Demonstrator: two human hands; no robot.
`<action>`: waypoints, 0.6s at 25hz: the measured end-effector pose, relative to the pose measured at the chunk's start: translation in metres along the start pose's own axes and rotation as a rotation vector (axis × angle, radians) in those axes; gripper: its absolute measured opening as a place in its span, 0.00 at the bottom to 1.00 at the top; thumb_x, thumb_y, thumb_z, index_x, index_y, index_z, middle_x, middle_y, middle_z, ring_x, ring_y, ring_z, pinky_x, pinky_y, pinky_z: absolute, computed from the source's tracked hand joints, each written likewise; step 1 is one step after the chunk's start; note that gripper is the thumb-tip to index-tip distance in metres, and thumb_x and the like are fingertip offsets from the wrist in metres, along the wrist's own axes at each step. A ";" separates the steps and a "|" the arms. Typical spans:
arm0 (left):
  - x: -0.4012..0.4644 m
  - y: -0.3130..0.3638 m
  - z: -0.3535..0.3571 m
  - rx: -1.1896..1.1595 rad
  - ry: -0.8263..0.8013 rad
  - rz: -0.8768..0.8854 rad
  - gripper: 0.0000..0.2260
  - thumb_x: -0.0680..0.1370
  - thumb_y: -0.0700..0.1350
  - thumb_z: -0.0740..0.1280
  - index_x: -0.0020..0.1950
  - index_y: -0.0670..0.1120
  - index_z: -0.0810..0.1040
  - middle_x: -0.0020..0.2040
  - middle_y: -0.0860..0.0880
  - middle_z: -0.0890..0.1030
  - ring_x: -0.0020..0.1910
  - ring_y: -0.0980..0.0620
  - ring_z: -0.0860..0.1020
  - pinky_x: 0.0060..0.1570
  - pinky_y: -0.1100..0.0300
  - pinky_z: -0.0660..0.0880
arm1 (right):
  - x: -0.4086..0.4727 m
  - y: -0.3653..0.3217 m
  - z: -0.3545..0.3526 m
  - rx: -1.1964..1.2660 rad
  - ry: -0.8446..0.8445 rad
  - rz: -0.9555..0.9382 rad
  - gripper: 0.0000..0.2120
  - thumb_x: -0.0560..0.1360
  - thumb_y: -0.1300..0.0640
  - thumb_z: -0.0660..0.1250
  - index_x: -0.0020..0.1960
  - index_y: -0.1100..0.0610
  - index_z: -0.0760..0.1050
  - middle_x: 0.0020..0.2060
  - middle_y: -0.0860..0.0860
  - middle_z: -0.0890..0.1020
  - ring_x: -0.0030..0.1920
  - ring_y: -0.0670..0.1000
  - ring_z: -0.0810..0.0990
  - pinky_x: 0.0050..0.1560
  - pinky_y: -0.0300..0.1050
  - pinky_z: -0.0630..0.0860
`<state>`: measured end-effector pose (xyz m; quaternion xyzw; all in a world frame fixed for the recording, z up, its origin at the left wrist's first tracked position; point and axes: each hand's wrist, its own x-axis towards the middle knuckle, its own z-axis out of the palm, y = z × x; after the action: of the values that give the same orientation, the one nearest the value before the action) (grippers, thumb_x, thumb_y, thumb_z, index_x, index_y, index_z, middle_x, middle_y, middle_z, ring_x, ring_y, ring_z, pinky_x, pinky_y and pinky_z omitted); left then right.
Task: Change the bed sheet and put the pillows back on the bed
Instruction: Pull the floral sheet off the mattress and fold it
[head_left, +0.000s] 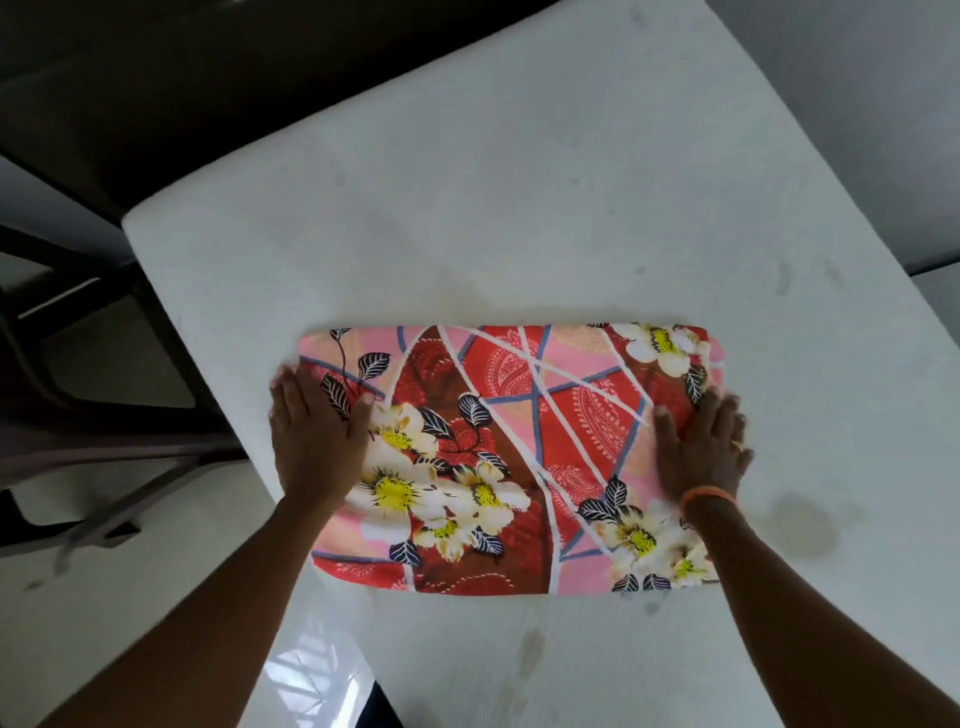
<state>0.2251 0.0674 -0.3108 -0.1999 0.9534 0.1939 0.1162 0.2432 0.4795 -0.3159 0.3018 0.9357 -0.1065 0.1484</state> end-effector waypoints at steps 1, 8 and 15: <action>-0.003 0.002 -0.002 -0.066 0.009 -0.066 0.37 0.77 0.59 0.67 0.76 0.36 0.60 0.73 0.33 0.65 0.71 0.32 0.65 0.67 0.38 0.67 | 0.004 -0.007 -0.003 0.052 0.036 0.028 0.44 0.74 0.28 0.51 0.76 0.60 0.57 0.73 0.63 0.62 0.72 0.67 0.63 0.68 0.66 0.62; 0.011 0.009 -0.027 -0.826 -0.299 -0.625 0.20 0.64 0.45 0.82 0.52 0.41 0.81 0.50 0.40 0.84 0.49 0.38 0.83 0.55 0.46 0.80 | 0.027 -0.025 -0.041 0.805 -0.263 0.345 0.20 0.67 0.61 0.77 0.56 0.62 0.77 0.53 0.62 0.83 0.49 0.59 0.82 0.57 0.56 0.78; 0.031 0.063 -0.106 -1.007 -0.398 -0.263 0.10 0.72 0.35 0.75 0.52 0.41 0.82 0.44 0.46 0.84 0.50 0.45 0.81 0.53 0.56 0.74 | 0.038 -0.052 -0.133 1.098 -0.311 0.239 0.14 0.61 0.77 0.69 0.42 0.63 0.81 0.40 0.59 0.85 0.43 0.61 0.82 0.44 0.53 0.82</action>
<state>0.1548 0.0662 -0.2046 -0.3077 0.6697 0.6434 0.2072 0.1543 0.4964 -0.1986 0.4187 0.6701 -0.6017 0.1171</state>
